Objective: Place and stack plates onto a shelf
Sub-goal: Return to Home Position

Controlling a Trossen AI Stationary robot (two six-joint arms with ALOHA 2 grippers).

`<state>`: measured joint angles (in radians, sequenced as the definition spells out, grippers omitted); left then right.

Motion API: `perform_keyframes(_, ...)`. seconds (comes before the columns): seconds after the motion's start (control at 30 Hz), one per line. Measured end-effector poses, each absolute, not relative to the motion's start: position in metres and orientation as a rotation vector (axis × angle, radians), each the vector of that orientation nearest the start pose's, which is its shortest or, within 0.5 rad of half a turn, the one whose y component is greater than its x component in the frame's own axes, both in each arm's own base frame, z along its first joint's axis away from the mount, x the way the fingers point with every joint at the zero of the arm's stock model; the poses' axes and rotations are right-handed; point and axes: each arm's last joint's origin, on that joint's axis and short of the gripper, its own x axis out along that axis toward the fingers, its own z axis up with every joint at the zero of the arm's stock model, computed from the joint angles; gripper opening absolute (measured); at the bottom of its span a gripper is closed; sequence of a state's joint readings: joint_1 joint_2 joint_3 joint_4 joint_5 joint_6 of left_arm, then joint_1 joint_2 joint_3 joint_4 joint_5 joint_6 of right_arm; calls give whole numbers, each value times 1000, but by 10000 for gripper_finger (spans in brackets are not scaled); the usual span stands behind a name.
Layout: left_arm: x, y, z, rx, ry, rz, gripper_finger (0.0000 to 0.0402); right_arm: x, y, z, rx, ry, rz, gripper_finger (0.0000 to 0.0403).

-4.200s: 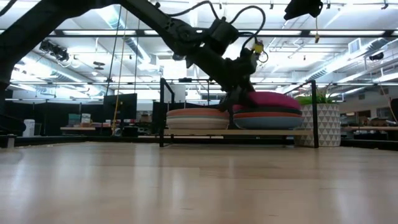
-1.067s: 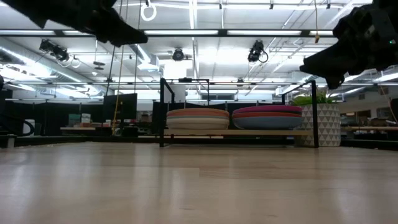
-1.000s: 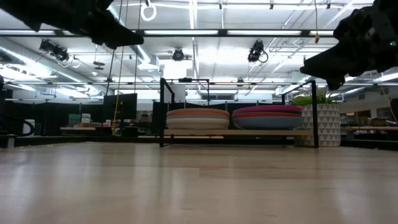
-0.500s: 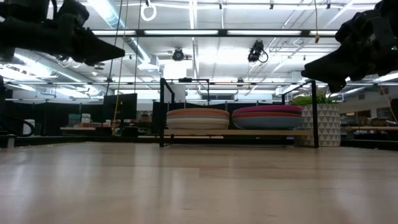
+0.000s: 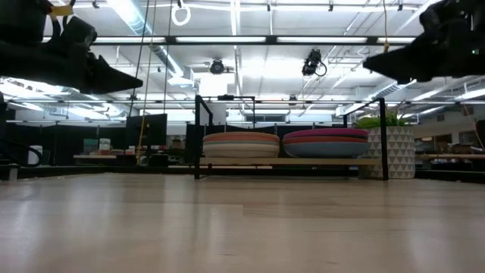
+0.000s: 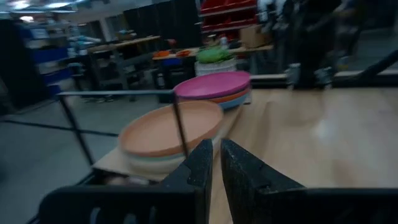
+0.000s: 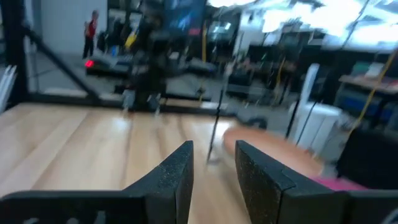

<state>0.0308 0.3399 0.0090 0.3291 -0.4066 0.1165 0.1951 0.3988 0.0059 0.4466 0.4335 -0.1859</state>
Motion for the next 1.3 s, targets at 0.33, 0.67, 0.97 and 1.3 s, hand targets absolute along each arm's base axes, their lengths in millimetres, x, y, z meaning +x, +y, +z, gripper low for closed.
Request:
perform_keyframes(0.33,116,-5,170,189,19,369,7,119,11,183,-187,-120,-273,126)
perform_keyframes(0.67,115,-11,177,158,-58,323,23,119,11,183,-187,-120,-273,126)
perform_keyframes(0.97,115,-11,176,166,-48,322,24,119,11,183,-186,-120,-272,126)
perform_keyframes(1.3,115,-11,176,167,-47,322,25,119,11,183,-187,-120,-272,126)
